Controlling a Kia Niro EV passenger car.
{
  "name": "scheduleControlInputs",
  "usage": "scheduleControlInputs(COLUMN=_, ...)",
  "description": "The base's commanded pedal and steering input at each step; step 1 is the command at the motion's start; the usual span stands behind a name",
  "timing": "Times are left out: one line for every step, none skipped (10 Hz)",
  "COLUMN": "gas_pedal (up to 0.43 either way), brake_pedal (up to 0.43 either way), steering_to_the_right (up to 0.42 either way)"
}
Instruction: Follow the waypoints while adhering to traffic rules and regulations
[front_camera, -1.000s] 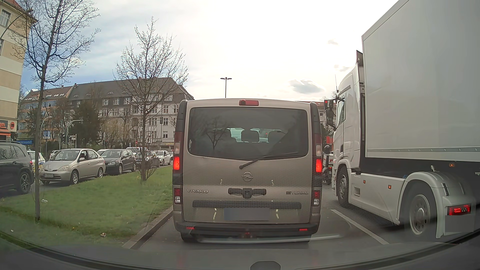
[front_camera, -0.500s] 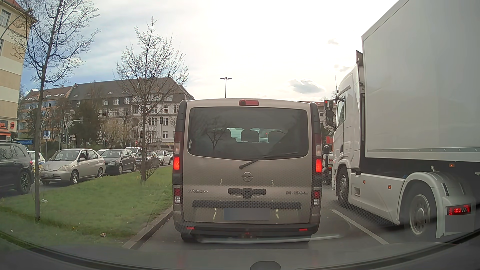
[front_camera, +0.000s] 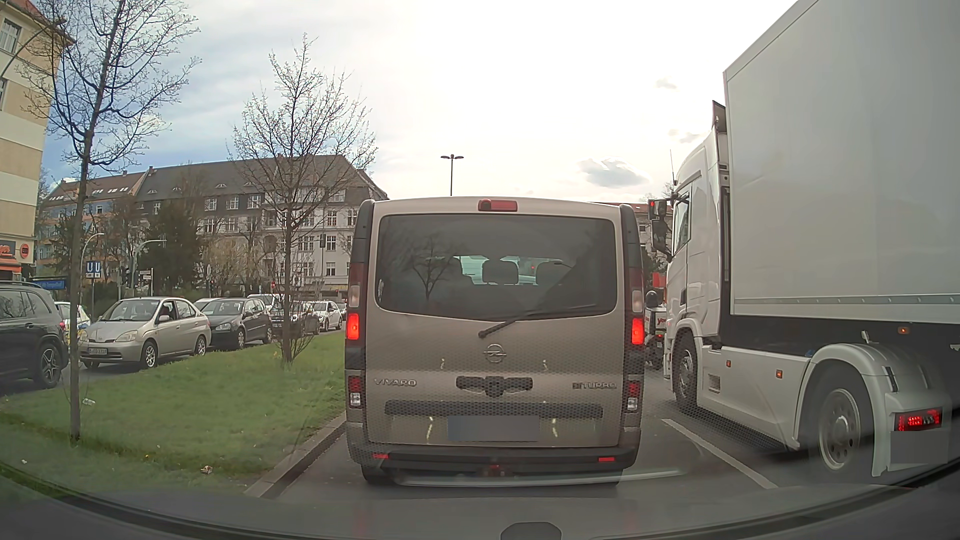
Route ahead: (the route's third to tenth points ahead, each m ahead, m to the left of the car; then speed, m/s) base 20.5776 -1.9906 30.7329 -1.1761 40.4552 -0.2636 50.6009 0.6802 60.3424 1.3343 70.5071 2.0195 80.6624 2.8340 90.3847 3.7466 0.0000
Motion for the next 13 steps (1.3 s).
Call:
scheduleControlInputs(gas_pedal=0.0, brake_pedal=0.299, steering_to_the_right=-0.003)
scheduleControlInputs(gas_pedal=0.0, brake_pedal=0.299, steering_to_the_right=-0.003)
scheduleControlInputs(gas_pedal=0.0, brake_pedal=0.299, steering_to_the_right=-0.003)
scheduleControlInputs(gas_pedal=0.0, brake_pedal=0.299, steering_to_the_right=-0.003)
scheduleControlInputs(gas_pedal=0.0, brake_pedal=0.305, steering_to_the_right=-0.003)
scheduleControlInputs(gas_pedal=0.0, brake_pedal=0.299, steering_to_the_right=-0.003)
scheduleControlInputs(gas_pedal=0.0, brake_pedal=0.299, steering_to_the_right=-0.003)
scheduleControlInputs(gas_pedal=0.0, brake_pedal=0.299, steering_to_the_right=-0.003)
scheduleControlInputs(gas_pedal=0.0, brake_pedal=0.299, steering_to_the_right=-0.003)
scheduleControlInputs(gas_pedal=0.0, brake_pedal=0.299, steering_to_the_right=-0.003)
scheduleControlInputs(gas_pedal=0.0, brake_pedal=0.299, steering_to_the_right=-0.003)
scheduleControlInputs(gas_pedal=0.0, brake_pedal=0.299, steering_to_the_right=-0.003)
scheduleControlInputs(gas_pedal=0.0, brake_pedal=0.299, steering_to_the_right=-0.003)
